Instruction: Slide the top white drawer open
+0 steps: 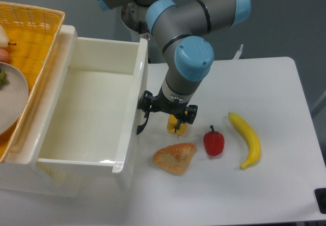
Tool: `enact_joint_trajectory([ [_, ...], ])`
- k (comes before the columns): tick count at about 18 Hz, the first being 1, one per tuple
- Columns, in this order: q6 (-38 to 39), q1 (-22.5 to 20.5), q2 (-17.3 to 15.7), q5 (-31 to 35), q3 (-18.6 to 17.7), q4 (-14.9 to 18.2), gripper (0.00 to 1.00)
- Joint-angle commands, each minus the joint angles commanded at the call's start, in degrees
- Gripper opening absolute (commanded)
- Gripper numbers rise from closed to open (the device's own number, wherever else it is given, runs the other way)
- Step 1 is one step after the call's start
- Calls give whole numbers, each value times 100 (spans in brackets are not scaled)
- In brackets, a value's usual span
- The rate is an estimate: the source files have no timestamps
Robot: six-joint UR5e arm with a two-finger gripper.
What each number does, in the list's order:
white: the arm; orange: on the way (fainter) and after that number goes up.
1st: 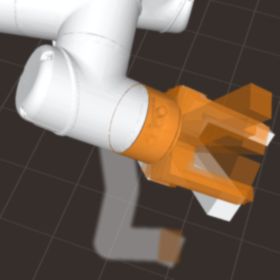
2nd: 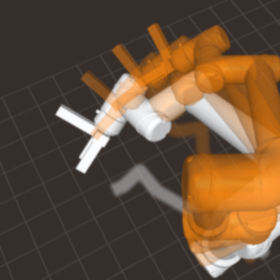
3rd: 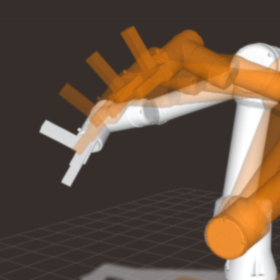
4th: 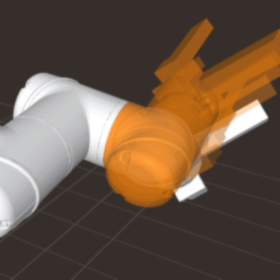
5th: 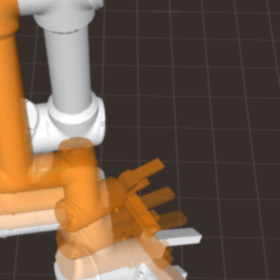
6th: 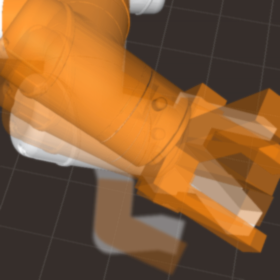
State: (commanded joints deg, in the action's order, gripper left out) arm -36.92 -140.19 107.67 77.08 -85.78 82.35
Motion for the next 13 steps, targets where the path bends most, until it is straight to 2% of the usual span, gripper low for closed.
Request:
enact_joint_trajectory([
  [6, 264, -114, 0, -623, -26, 219, 100],
  [13, 273, -220, -17, -879, -26, 334, 100],
])
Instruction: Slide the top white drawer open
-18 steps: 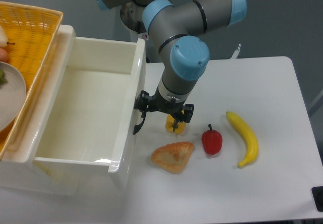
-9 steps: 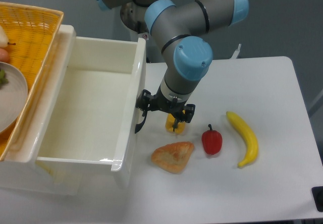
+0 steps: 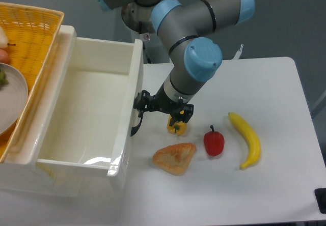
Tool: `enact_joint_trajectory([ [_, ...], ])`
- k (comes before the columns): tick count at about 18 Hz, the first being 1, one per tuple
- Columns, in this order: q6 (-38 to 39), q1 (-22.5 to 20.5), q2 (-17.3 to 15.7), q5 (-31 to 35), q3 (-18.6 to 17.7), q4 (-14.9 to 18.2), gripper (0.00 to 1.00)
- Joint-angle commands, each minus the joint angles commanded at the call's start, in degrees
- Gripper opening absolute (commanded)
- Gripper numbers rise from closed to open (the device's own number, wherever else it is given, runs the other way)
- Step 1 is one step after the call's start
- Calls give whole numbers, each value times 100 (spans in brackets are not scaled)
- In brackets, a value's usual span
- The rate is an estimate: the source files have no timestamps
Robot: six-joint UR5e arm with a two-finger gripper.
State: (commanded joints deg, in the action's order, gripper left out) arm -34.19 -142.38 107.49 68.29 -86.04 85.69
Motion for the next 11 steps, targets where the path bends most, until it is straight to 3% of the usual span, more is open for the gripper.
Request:
enact_joint_trajectory([
  [8, -105, -175, -35, 52, 96, 0, 100],
  [11, -491, -220, -97, 323, 149, -35, 100],
])
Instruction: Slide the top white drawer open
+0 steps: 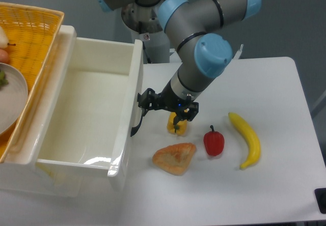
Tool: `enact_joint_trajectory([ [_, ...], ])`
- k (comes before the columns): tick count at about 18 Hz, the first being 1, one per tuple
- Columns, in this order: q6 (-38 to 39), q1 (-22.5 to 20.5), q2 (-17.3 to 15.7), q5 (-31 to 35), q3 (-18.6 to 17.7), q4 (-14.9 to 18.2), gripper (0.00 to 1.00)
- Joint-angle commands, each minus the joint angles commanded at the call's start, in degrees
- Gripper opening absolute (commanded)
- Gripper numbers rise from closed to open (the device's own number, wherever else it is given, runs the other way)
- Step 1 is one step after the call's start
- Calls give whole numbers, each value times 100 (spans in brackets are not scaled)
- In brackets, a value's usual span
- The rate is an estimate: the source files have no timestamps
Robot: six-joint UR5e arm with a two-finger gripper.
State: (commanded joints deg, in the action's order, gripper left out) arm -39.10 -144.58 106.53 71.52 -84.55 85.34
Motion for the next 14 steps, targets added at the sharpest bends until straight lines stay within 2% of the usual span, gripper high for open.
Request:
enact_joint_trajectory([
  [4, -641, 17, -27, 564, 35, -158, 100],
  [10, -2135, -53, -27, 696, 26, -272, 100],
  [14, -2322, -158, -35, 1099, -26, -387, 100],
])
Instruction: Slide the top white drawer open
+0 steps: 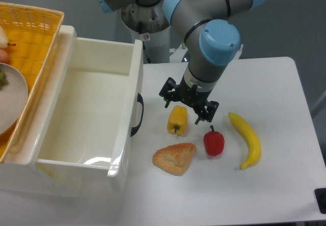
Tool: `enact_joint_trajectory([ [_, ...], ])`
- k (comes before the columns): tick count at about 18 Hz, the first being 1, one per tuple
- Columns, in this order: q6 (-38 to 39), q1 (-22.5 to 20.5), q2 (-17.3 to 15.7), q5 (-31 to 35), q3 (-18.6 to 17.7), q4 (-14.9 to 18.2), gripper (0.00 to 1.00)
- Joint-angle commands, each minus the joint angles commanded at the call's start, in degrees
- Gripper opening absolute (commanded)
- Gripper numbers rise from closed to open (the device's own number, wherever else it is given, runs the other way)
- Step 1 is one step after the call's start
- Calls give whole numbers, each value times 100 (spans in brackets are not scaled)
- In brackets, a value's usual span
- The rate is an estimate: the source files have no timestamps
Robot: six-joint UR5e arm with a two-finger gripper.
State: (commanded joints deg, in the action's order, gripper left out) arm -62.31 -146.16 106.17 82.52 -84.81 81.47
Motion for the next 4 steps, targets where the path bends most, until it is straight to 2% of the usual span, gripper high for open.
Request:
enact_joint_trajectory([
  [4, 0, -9, 9, 72, 0, -17, 100],
])
